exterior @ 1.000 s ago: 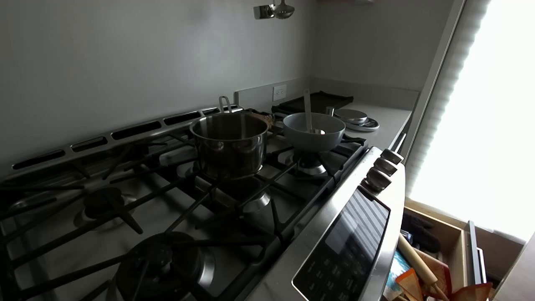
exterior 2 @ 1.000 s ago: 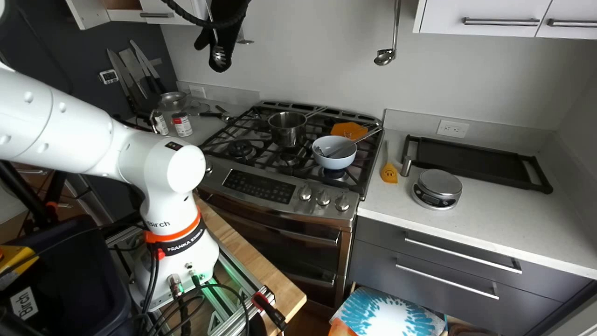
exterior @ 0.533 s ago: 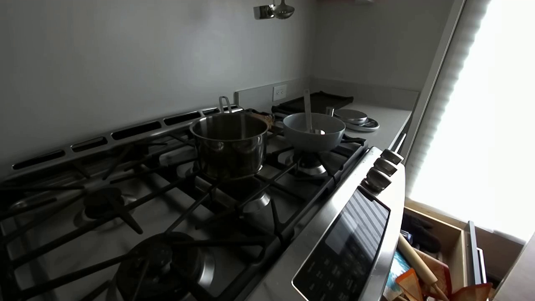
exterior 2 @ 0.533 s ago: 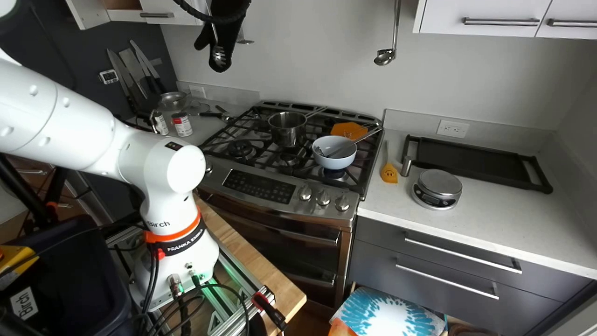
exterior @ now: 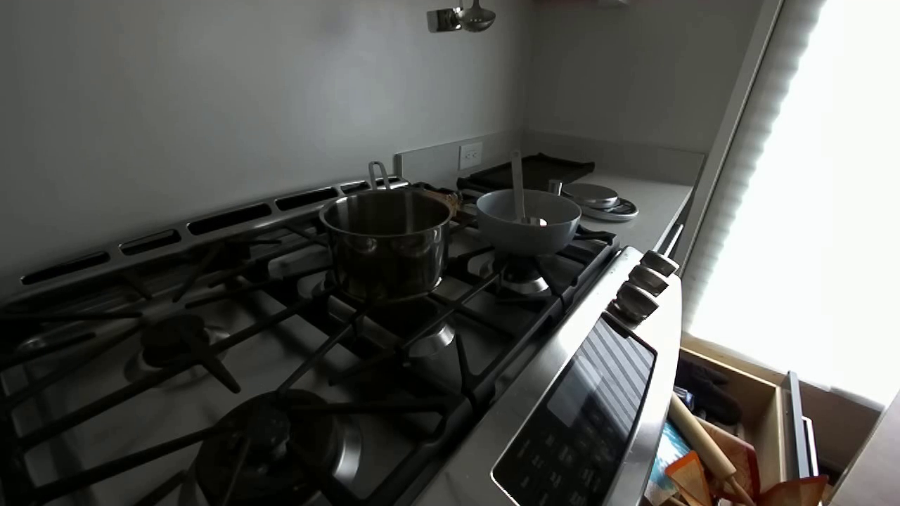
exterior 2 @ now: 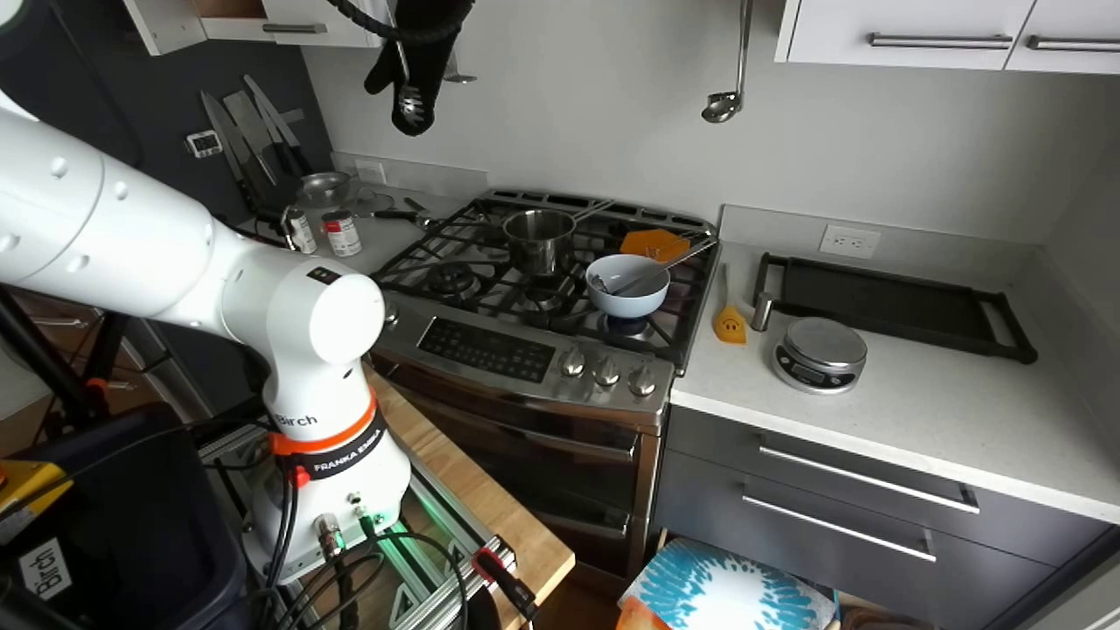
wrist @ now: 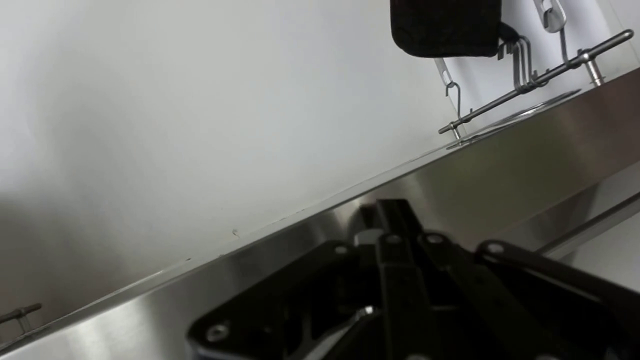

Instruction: Turn the light of the range hood on

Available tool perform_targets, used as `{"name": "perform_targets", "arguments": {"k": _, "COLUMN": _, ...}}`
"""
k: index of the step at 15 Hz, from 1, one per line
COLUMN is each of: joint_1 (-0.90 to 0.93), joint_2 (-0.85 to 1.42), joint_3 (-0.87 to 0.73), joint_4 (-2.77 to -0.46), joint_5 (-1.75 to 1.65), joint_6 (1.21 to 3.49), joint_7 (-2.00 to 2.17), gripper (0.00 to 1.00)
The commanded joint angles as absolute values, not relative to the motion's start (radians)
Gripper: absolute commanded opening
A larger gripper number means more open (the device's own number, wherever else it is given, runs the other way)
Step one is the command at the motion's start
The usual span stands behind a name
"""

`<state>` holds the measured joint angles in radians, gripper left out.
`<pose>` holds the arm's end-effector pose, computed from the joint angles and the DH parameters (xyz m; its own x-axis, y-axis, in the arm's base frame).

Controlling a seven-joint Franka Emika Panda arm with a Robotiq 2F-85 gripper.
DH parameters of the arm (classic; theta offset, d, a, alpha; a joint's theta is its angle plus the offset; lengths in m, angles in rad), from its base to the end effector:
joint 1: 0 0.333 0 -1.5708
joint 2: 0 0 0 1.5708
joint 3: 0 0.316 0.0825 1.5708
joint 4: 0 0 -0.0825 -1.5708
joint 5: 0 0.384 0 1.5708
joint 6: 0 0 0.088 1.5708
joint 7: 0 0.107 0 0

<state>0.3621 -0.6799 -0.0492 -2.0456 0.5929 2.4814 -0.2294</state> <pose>0.3466 0.0981 0.8204 0.4924 -0.1174 0.8624 0.4908 -0.7809 -0.3865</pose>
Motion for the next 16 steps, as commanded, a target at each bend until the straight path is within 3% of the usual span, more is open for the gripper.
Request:
{"name": "perform_targets", "arguments": {"k": 1, "joint_1": 0.309, "joint_2": -0.682, "joint_3": -0.049, "joint_4": -2.039, "joint_5": 0.545, "joint_6": 2.439, "joint_7": -0.199, "gripper": 0.00}}
{"name": "perform_targets", "arguments": {"k": 16, "joint_1": 0.346, "joint_2": -0.715, "joint_3": -0.067, "joint_4": -2.041, "joint_5": 0.579, "joint_6": 2.394, "joint_7": -0.232, "gripper": 0.00}}
